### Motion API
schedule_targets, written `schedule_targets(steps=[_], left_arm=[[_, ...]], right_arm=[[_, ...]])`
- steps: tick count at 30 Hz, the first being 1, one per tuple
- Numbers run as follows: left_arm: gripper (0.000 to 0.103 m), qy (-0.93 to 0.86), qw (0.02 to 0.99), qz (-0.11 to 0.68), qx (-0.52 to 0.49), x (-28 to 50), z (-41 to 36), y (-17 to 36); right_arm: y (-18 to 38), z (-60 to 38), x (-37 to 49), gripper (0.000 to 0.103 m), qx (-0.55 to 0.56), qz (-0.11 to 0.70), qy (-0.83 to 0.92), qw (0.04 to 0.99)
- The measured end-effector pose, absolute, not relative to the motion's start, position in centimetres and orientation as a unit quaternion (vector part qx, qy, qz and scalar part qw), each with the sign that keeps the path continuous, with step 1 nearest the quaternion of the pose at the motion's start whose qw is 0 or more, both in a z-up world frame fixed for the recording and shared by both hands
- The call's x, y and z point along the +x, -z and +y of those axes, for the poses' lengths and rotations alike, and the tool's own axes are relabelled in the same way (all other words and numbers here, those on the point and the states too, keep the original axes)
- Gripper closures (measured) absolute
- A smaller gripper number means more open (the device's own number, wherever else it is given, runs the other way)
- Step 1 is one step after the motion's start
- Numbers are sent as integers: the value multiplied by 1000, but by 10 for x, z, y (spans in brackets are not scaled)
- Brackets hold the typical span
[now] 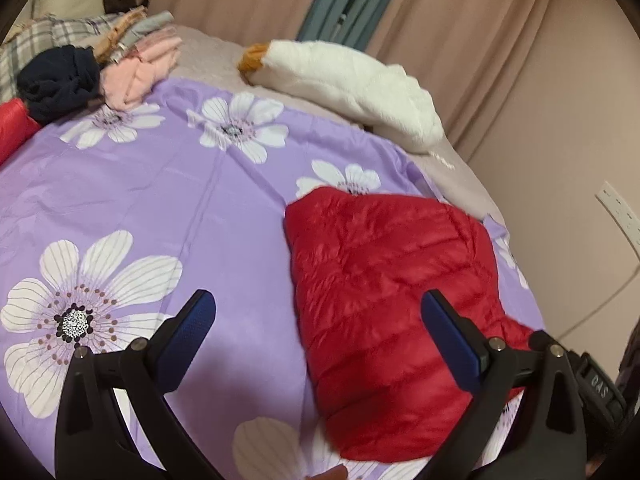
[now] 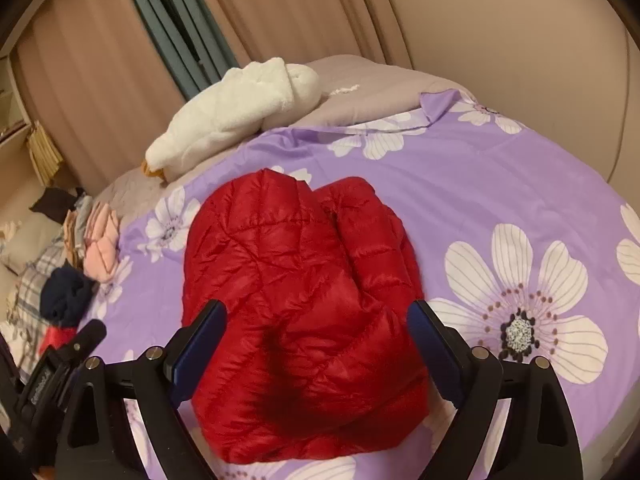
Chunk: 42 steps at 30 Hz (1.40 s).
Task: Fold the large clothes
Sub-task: 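Grasp the folded red jacket with both grippers and lift it, then hold the lifted red jacket up with both grippers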
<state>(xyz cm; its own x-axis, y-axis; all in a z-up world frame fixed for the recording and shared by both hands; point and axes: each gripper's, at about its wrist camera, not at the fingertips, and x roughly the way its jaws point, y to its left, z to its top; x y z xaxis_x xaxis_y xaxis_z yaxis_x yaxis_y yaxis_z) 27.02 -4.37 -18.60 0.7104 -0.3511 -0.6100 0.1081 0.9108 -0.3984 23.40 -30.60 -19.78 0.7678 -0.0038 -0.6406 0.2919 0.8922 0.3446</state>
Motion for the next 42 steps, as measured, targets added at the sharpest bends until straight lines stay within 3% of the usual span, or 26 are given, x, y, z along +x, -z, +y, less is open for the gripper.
schedule_targets(steps=[8,14,18,23,35,38,40,42], left_arm=[[0,183,847,431,-251,290,-29,229],[0,211,824,469,-236,313,-58,257],[0,248,775,511,-278,332,-72,287],[0,296,734,513,-332,350,-73,308],[1,319,766,468,-304,380,-98,309],[5,316,776,463,-289,382,-103,307],[8,314,779,465,-279,382,-106,304],[20,318,771,470,-287,383,-105,301]], right_arm=[[214,-326,240,12,259,361,56,894],[254,-352,265,11,332,410,28,849],[287,-371,275,2,407,424,-18,809],[331,-386,292,1,476,435,-94,759],[325,-373,293,1,436,400,-111,798],[324,-365,287,6,420,392,-118,810],[325,-365,280,18,433,382,-132,806],[327,-370,269,27,465,371,-152,789]])
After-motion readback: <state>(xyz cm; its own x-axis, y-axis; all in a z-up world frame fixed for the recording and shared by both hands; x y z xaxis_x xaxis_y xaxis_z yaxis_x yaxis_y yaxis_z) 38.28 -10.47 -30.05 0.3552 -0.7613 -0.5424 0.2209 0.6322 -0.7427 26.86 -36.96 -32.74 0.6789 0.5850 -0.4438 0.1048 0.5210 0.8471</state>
